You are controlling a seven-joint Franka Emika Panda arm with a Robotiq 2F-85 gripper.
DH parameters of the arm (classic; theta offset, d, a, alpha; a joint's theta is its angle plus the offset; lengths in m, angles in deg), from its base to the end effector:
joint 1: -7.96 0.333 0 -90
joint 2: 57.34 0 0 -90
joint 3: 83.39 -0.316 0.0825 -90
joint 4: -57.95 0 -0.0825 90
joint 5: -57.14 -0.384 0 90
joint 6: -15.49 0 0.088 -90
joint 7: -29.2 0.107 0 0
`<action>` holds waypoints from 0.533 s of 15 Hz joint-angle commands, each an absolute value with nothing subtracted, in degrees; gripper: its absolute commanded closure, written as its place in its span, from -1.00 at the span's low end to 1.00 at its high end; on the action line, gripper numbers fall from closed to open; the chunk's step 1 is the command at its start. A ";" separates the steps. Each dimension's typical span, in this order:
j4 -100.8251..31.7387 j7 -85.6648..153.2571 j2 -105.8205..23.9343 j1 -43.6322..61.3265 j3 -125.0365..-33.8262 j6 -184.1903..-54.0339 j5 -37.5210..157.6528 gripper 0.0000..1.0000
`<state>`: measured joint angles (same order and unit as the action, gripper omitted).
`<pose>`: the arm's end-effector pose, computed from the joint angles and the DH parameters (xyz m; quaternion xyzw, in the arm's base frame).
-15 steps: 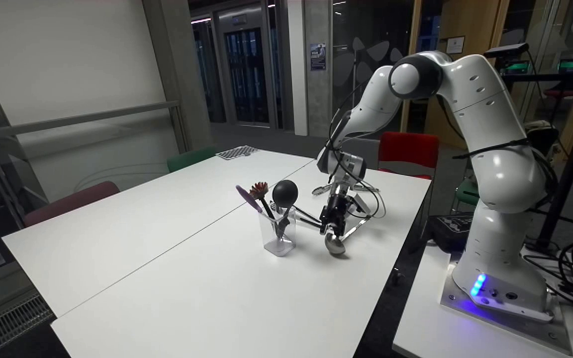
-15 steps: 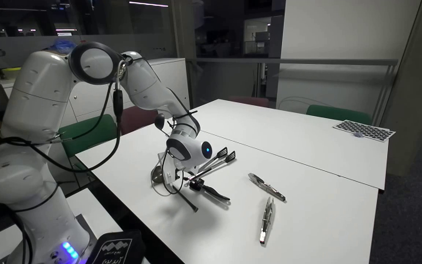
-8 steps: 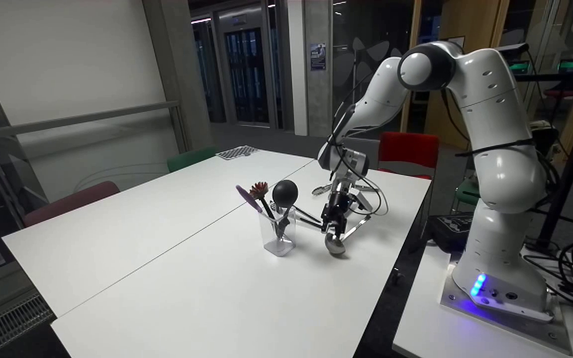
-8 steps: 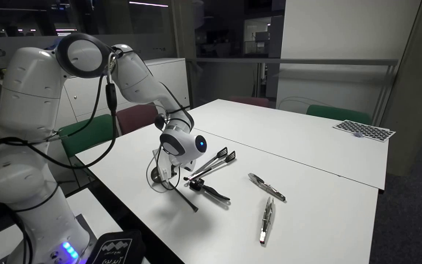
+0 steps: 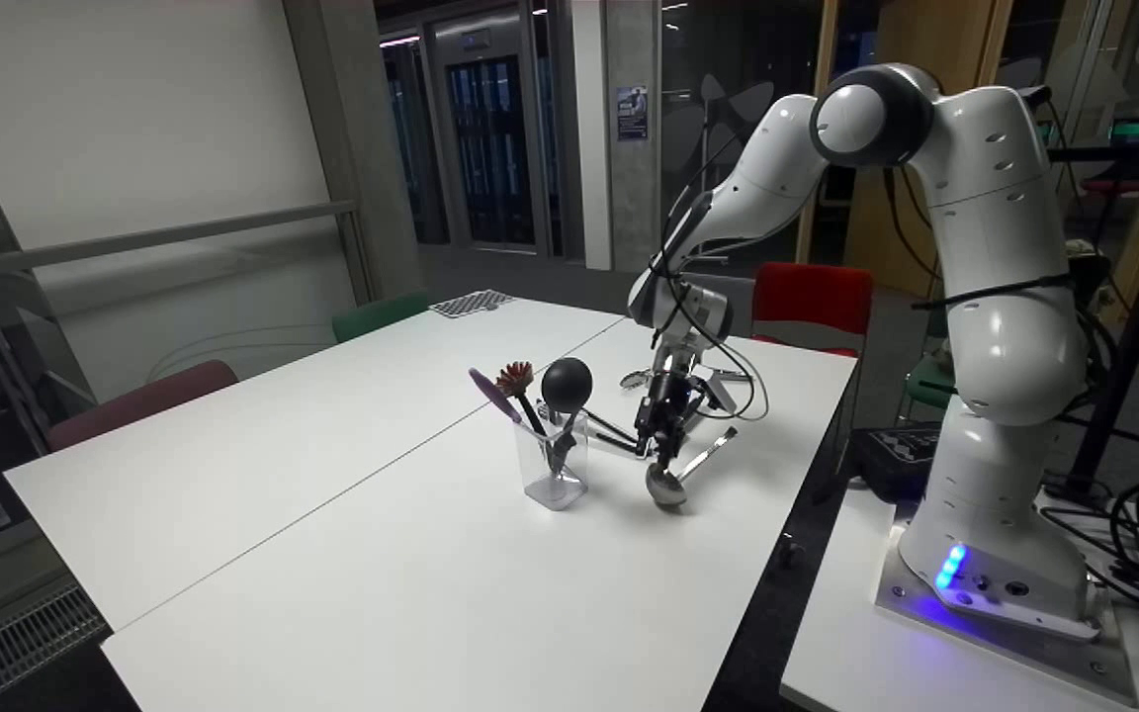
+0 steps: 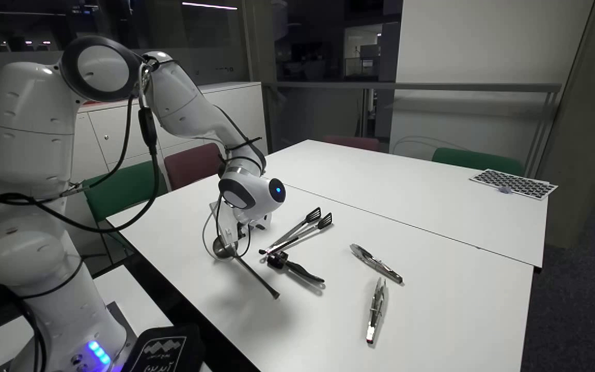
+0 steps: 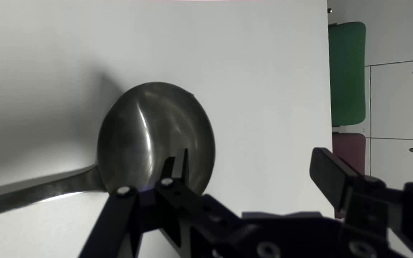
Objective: Put the serving spoon in the cup
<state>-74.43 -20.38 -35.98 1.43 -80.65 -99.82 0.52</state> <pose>0.4637 -0.0271 0.1620 -0.8987 0.0255 0.0878 0.4289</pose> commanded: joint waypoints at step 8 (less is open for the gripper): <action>-76.26 -24.06 -37.77 0.22 -80.53 -98.22 0.54 0.87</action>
